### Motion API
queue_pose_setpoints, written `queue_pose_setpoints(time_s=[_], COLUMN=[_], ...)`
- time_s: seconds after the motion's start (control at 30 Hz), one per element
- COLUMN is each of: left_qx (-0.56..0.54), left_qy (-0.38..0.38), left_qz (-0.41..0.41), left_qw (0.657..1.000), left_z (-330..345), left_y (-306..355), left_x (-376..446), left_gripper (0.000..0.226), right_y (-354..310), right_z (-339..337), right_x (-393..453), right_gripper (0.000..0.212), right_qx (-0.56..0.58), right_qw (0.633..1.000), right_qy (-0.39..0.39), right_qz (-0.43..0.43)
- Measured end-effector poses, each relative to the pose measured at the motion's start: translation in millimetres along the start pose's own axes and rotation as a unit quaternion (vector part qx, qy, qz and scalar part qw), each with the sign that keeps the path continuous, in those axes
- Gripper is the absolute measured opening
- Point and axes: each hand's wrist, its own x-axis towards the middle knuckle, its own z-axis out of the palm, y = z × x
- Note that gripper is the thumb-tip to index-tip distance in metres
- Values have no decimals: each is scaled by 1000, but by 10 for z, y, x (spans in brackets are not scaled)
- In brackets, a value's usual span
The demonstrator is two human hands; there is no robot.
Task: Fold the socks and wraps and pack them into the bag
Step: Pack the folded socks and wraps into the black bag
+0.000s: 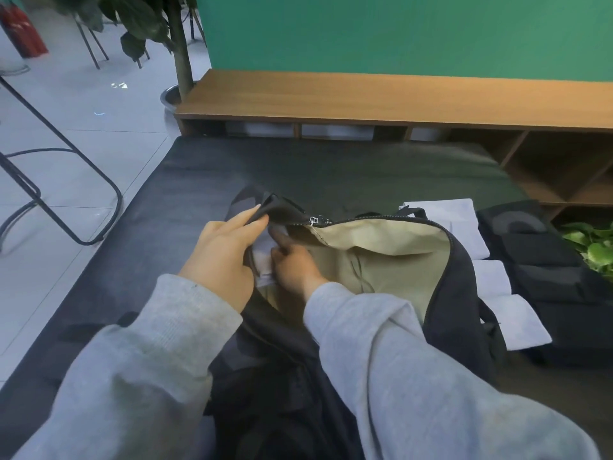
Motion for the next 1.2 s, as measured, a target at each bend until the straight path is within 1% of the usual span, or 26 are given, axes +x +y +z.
queue_pose_setpoints(time_s=[0.07, 0.13, 0.23, 0.3, 0.43, 0.5, 0.57, 0.67, 0.73, 0.8, 0.9, 1.0, 1.07, 1.13, 1.2], left_qx=[-8, -19, -26, -24, -21, -26, -28, -26, -24, -27, -42, -35, -28, -25, -23], left_qy=[-13, -13, -6, 0, 1, -9, -15, -29, -38, -37, -37, -43, -42, -42, -45], left_qz=[-15, -25, -39, -42, -46, -57, -68, -84, -93, -100, -107, -111, -114, -120, -123], left_qw=[1000, 999, 999, 999, 999, 998, 997, 996, 995, 994, 993, 992, 992, 992, 991], left_z=[-5, -12, -16, -8, 8, 9, 10, 5, 5, 28, 67, 80, 82, 86, 95], left_y=[19, 49, 68, 72, 84, 93, 106, 126, 133, 134, 158, 203, 226, 240, 245], left_x=[-5, -13, -34, -44, -61, -79, -107, -165, -210, -258, -324, -388, -433, -471, -497], left_gripper=[78, 77, 75, 74, 71, 72, 73, 75, 76, 76, 78, 77, 75, 73, 72], right_y=[-16, 0, -30, -81, -120, -113, -101, -76, -5, 98, 248, 415, 548, 715, 885], right_z=[8, 0, -37, -99, -291, -445, -625, -913, -1091, -1234, -1398, -1556, -1652, -1723, -1769], right_x=[-10, -20, -137, -313, -781, -1043, -1323, -1744, -1954, -2095, -2254, -2361, -2383, -2358, -2300], right_gripper=[46, 44, 48, 53, 60, 63, 61, 56, 59, 59, 52, 45, 42, 36, 36], right_qx=[-10, -57, -135, -160, -152, -135, -81, 42, 85, 100, 138, 113, 87, 67, 61], right_qw=[1000, 998, 990, 986, 986, 987, 990, 987, 981, 977, 965, 948, 938, 938, 942], right_qy=[-7, 0, -26, -50, -68, -61, -36, 9, 45, 78, 150, 250, 303, 327, 328], right_qz=[4, -14, -14, -14, -27, -60, -107, -155, -169, -171, -163, -163, -144, -96, -34])
